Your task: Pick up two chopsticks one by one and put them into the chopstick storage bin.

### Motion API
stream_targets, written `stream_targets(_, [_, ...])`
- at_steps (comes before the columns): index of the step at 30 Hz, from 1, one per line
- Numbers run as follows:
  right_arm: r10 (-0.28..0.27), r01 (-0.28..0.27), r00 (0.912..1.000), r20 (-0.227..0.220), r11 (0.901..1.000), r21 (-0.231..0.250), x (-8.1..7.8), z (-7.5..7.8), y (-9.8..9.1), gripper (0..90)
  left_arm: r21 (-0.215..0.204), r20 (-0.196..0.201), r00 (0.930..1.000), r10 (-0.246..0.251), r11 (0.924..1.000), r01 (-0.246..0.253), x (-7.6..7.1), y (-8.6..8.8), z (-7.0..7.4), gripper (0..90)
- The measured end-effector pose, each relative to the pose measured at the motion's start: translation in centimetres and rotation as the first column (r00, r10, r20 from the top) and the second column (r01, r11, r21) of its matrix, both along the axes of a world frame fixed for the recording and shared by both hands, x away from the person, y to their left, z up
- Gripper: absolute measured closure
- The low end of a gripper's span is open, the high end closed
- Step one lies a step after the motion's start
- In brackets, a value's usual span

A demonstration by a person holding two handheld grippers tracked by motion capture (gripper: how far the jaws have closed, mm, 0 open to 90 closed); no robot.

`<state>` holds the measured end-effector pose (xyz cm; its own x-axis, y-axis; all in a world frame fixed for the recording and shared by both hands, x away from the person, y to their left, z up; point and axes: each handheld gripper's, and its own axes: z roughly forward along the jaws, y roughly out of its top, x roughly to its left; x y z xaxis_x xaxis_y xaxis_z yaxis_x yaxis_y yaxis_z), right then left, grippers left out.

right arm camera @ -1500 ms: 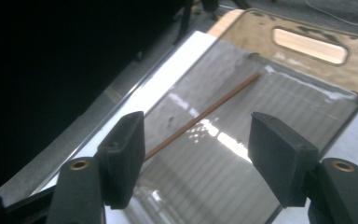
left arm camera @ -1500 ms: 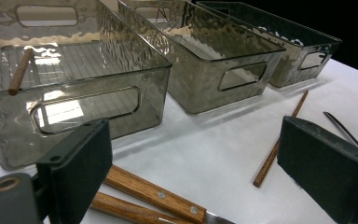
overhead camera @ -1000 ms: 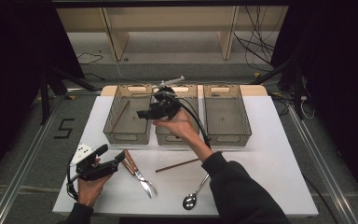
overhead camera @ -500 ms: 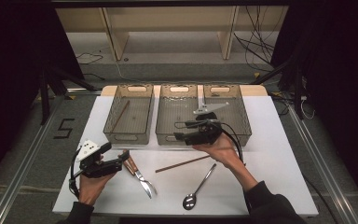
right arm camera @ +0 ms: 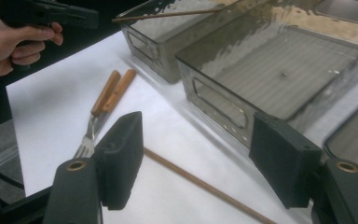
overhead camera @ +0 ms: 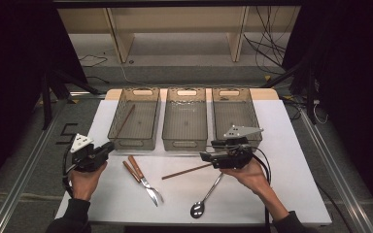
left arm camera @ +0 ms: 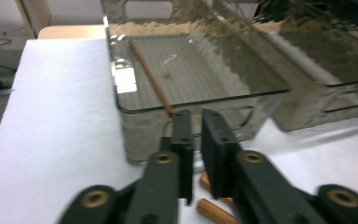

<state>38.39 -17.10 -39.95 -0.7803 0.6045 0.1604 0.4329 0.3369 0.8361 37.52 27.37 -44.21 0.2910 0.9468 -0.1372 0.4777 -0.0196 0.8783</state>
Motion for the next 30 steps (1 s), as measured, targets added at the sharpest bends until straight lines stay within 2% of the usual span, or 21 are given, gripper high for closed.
stream_targets(4, [-0.018,0.018,0.9998,0.005,0.9998,0.005,-0.6,-0.3,-0.9,35.4,-0.001,-0.016,0.9999,0.001,1.0,-0.001,0.8,0.3,-0.3,89.0])
stream_targets(13, [-0.017,0.016,0.9997,0.015,0.9995,0.028,-2.3,-0.9,-2.0,32.8,0.009,-0.04,0.9991,-0.015,0.9998,0.015,1.9,0.3,-0.6,89.2])
stream_targets(23, [-0.024,0.023,0.9997,0.008,0.9984,0.051,-3.2,-1.1,-2.9,32.7,0.019,-0.044,0.9989,-0.02,0.9996,0.021,3.7,-0.5,-0.6,89.2])
stream_targets(30, [-0.036,0.035,0.9993,0.009,0.9977,0.057,-3.4,-1.0,-3.5,32.9,0.031,-0.051,0.9981,-0.034,0.9989,0.036,3.1,-0.8,0.1,89.2])
